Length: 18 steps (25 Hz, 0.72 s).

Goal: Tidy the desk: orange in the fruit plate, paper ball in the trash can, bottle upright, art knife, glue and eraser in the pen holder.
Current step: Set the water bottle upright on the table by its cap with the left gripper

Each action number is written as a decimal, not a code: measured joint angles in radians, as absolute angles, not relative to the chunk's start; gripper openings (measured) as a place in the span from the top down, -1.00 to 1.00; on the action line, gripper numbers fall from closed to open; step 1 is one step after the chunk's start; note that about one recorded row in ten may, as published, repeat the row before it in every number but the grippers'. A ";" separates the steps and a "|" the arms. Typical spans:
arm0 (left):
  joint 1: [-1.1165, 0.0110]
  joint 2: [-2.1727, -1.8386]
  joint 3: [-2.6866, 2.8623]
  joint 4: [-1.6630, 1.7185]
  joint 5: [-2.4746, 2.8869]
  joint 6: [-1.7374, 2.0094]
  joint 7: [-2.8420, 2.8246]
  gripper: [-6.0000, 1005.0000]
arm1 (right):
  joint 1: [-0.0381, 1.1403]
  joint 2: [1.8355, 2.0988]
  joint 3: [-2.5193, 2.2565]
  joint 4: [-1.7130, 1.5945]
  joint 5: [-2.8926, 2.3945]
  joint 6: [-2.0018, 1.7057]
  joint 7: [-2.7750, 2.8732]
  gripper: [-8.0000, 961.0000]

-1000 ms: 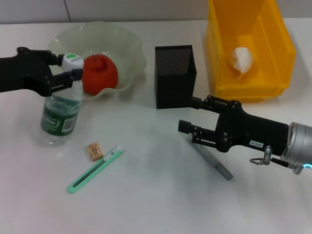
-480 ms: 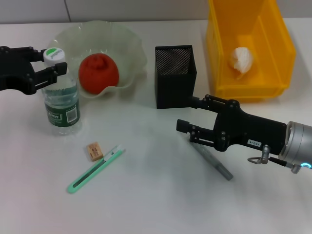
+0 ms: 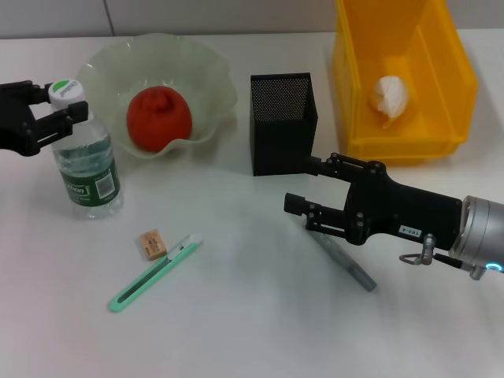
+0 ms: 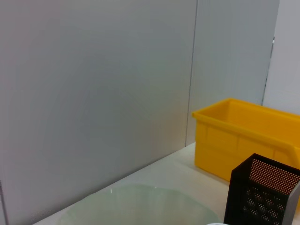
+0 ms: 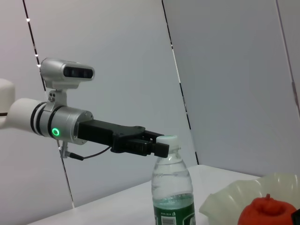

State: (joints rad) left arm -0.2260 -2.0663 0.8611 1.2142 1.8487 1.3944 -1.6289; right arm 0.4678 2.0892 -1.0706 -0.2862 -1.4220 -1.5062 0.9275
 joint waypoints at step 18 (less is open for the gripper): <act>-0.221 -2.063 0.704 1.055 1.715 1.453 -1.461 -0.03 | 0.474 2.089 -1.077 -0.279 -1.422 -1.496 0.928 -0.45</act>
